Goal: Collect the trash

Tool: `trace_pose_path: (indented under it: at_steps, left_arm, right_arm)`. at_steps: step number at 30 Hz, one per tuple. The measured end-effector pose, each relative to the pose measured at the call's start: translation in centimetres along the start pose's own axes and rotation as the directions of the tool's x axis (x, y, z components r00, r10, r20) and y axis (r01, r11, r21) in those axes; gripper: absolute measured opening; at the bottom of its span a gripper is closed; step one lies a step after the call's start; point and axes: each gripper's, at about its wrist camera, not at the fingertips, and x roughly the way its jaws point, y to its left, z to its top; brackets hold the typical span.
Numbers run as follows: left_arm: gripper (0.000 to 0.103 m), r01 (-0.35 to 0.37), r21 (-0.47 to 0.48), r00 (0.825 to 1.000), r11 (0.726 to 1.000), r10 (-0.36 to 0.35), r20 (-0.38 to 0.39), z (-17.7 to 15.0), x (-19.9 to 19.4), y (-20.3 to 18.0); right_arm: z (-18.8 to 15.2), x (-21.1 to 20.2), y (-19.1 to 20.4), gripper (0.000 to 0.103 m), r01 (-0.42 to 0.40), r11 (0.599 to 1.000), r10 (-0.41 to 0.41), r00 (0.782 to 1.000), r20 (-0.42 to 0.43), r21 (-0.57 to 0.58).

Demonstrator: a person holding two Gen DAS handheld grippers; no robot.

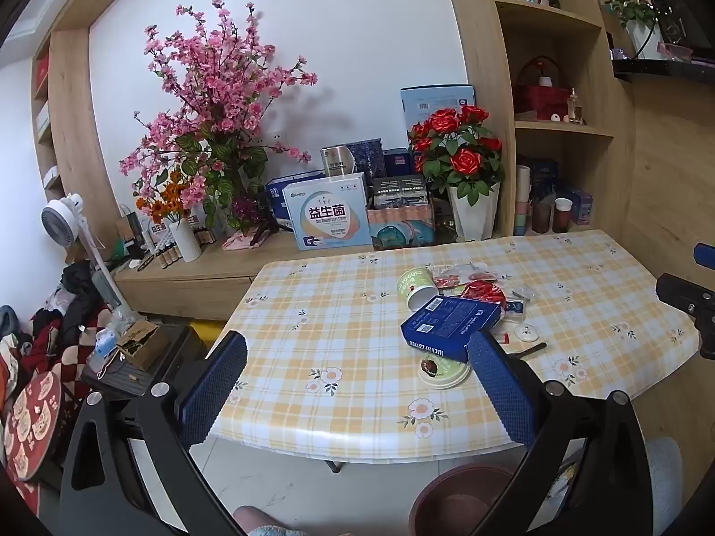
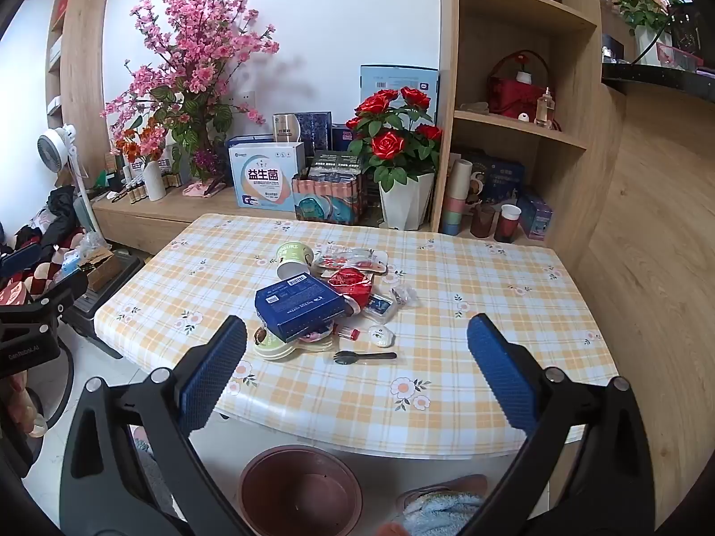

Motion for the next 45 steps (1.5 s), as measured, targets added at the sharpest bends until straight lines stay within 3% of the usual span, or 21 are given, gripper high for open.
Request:
trace_pose_path:
  at_steps: [45]
  left_arm:
    - [0.098, 0.001, -0.004, 1.000, 1.000, -0.001, 0.002, 0.00, -0.01, 0.02]
  right_arm:
    - [0.21, -0.25, -0.01, 0.097, 0.005, 1.000, -0.005, 1.000, -0.004, -0.005]
